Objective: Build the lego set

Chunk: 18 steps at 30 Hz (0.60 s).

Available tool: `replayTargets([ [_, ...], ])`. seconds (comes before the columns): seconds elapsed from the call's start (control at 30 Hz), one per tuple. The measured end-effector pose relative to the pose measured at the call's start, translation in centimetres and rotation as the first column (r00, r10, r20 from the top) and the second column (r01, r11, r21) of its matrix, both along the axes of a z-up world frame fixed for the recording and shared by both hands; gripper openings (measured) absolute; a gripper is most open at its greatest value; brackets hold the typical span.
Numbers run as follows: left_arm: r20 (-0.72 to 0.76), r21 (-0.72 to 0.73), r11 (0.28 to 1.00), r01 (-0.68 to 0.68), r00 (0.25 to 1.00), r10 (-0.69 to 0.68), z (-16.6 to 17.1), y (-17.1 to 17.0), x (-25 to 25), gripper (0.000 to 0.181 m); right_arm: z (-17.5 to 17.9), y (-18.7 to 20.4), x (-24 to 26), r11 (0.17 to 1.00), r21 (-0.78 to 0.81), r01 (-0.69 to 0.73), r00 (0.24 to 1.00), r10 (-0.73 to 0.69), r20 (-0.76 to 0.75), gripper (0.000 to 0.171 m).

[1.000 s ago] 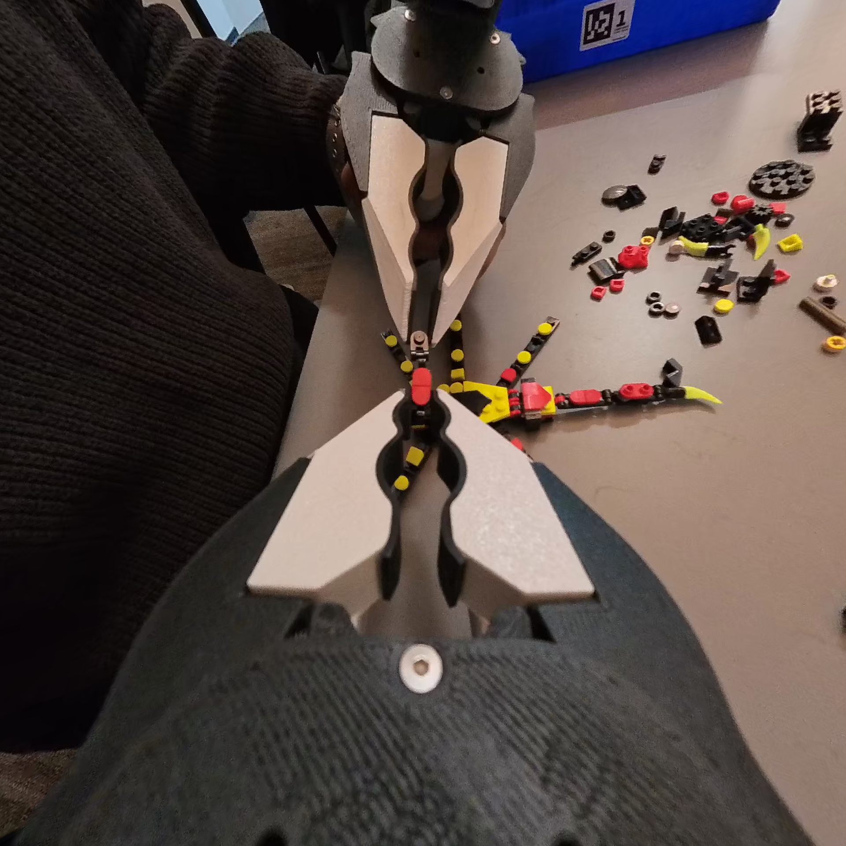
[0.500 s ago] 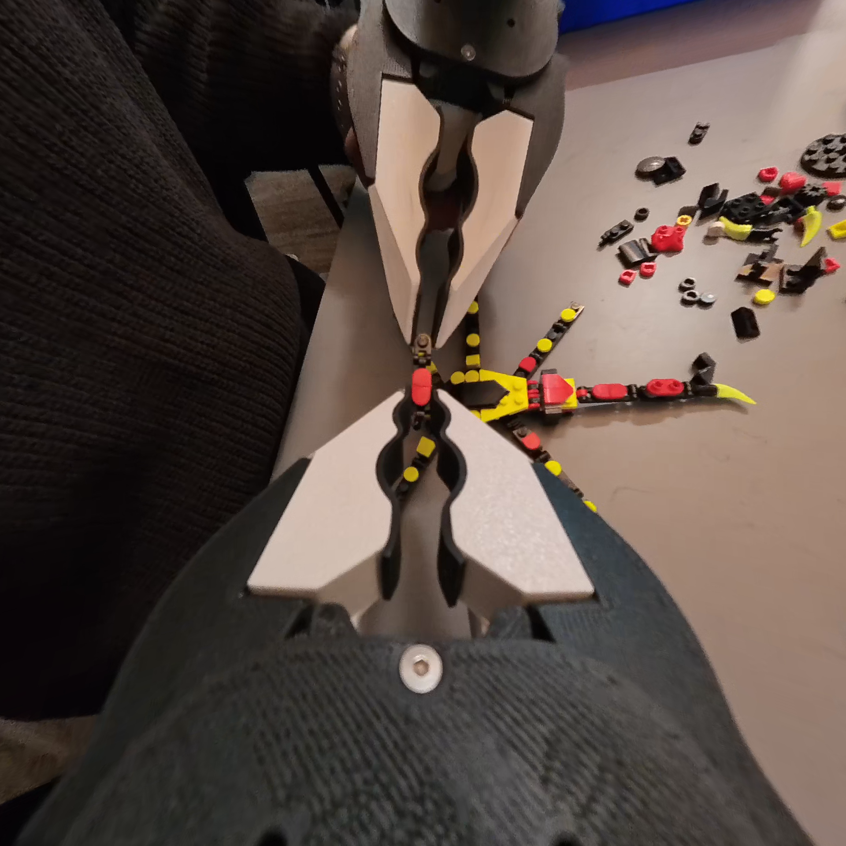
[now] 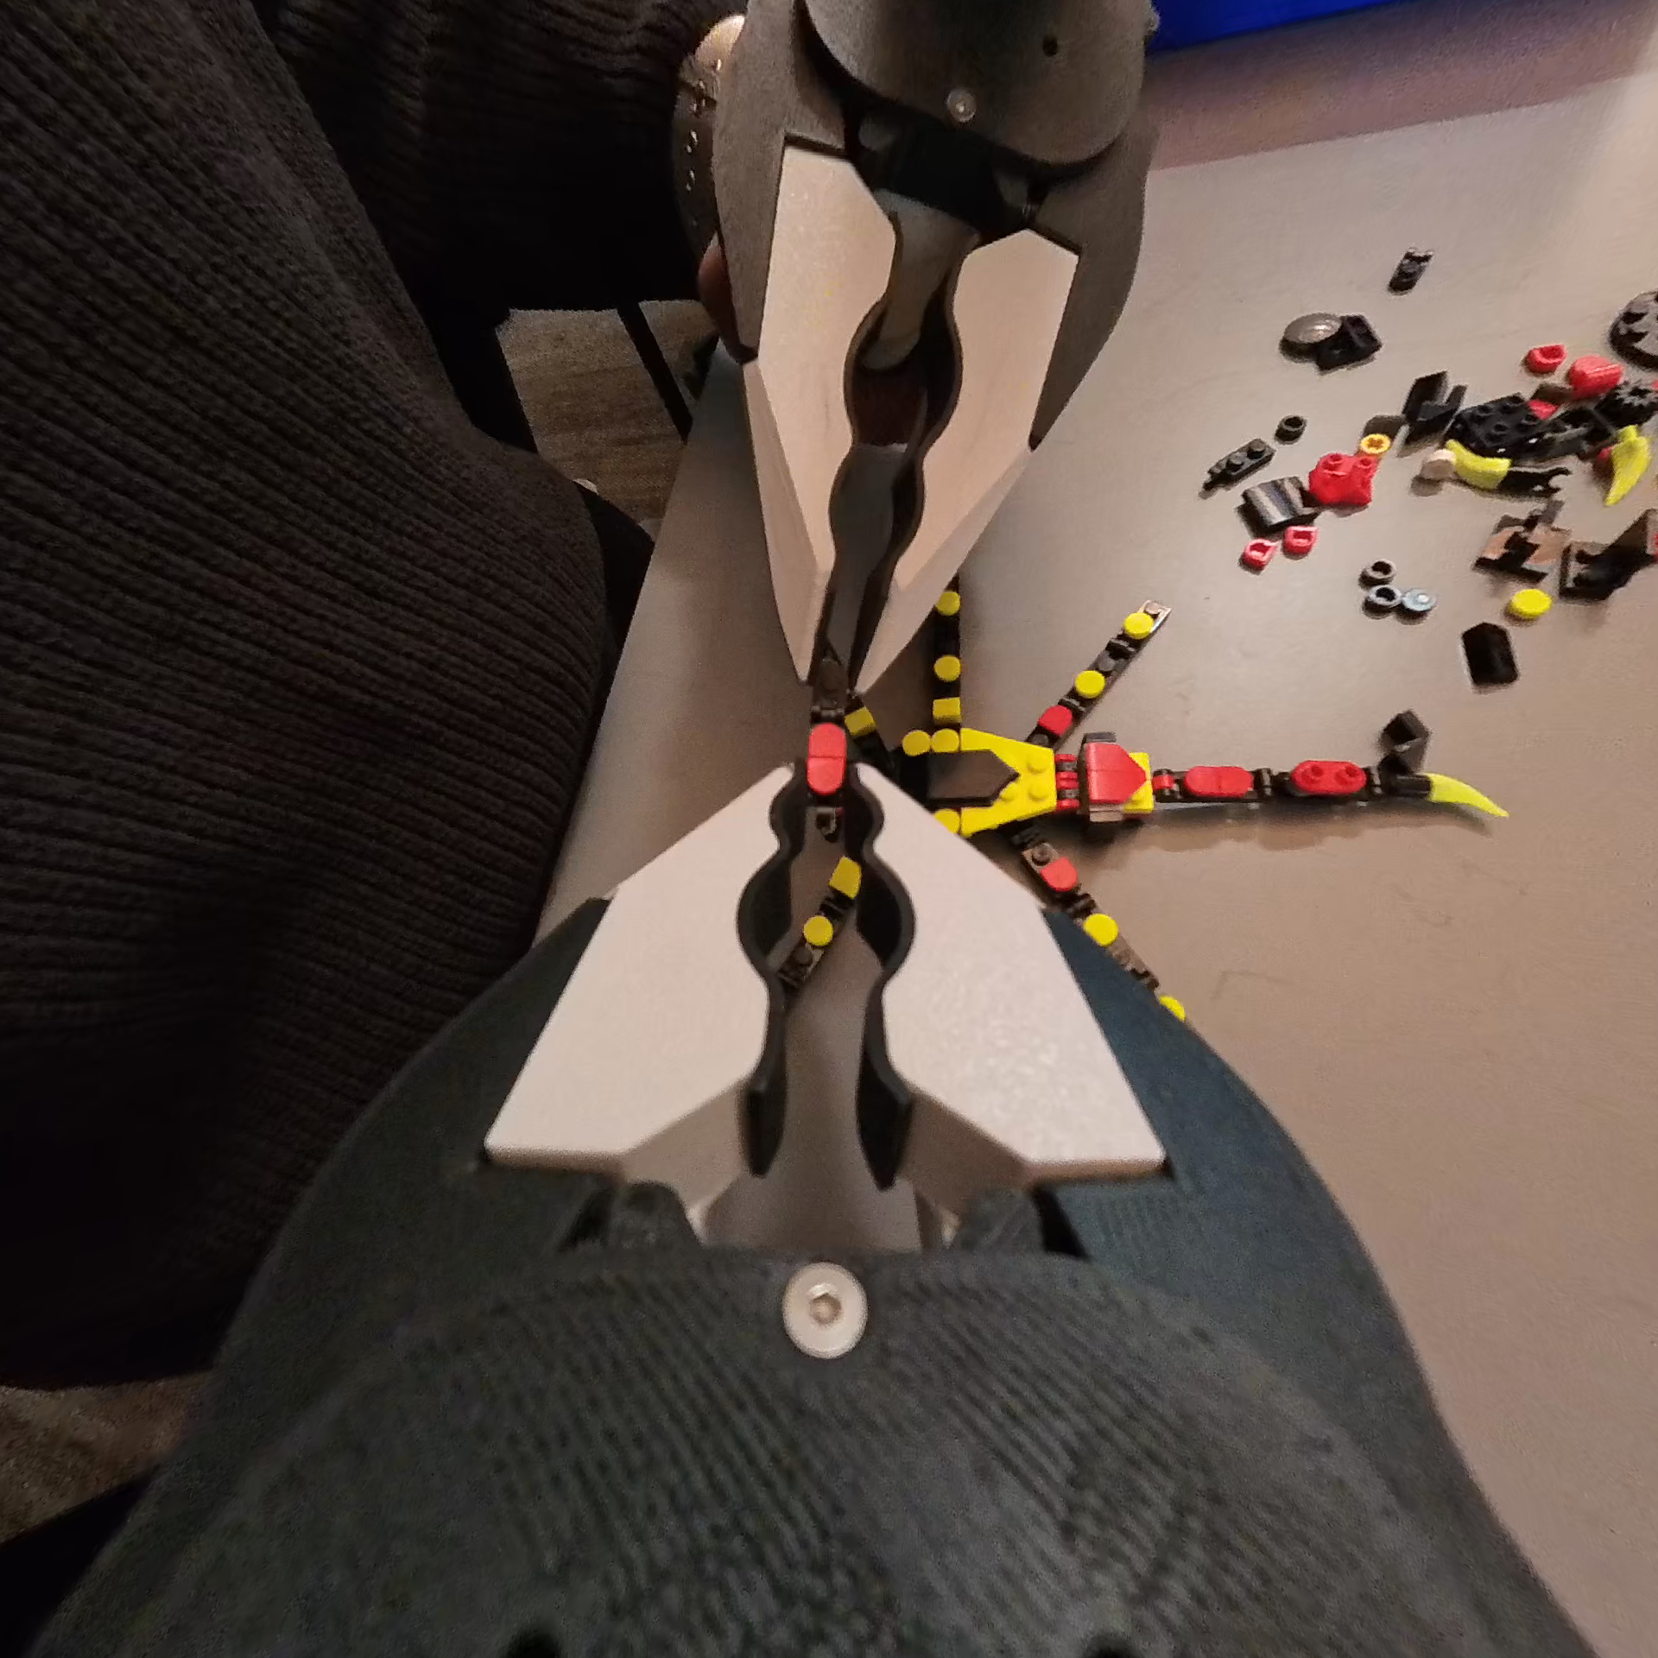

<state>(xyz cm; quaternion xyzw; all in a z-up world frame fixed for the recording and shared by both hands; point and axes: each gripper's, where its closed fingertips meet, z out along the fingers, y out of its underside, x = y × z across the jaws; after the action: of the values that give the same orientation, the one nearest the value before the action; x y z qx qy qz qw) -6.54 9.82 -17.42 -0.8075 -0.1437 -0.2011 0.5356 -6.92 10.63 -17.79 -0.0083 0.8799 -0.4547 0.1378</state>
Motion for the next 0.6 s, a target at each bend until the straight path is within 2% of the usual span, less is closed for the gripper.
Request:
replayTargets([
  [0.37,0.034,0.082,0.996,-0.018,0.999,0.015,1.1,0.3,-0.1,0.004,2.9,-0.3,-0.6,0.989,-0.142,0.038,0.999,-0.033,0.038,0.005],
  [0.6,0.102,0.206,0.973,-0.105,0.991,0.086,3.2,0.4,-1.5,0.005,4.4,0.1,-1.9,0.967,-0.232,0.107,0.993,-0.091,0.08,0.005],
])
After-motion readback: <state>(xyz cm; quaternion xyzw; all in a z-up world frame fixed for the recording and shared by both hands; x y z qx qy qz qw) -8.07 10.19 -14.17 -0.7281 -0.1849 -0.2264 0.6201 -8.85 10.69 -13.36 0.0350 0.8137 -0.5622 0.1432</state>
